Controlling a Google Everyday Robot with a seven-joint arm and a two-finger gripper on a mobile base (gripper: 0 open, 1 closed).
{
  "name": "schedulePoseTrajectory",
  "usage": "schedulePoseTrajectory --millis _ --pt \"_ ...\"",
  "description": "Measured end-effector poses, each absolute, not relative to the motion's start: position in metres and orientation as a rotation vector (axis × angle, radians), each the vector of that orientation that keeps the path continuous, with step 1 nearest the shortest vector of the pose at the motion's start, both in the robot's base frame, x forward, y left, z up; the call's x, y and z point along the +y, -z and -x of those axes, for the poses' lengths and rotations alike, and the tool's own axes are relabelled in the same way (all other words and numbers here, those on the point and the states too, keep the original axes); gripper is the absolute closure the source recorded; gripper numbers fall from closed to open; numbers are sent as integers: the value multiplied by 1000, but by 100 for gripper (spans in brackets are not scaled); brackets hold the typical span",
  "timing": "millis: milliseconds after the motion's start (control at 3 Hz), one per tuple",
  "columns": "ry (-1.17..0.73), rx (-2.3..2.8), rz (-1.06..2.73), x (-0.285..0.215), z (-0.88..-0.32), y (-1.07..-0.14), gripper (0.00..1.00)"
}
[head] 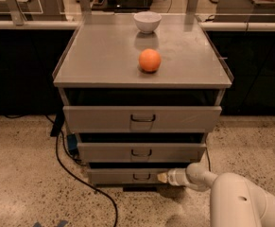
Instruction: Close bottom drawer
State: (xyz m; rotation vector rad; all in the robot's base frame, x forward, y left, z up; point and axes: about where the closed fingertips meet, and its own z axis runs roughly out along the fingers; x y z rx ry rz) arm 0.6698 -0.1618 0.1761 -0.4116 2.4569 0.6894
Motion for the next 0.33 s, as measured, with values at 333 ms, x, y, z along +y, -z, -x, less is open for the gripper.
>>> schedulePoseTrajectory --millis 333 --pt "-689 2457 412 -162 -670 -176 100"
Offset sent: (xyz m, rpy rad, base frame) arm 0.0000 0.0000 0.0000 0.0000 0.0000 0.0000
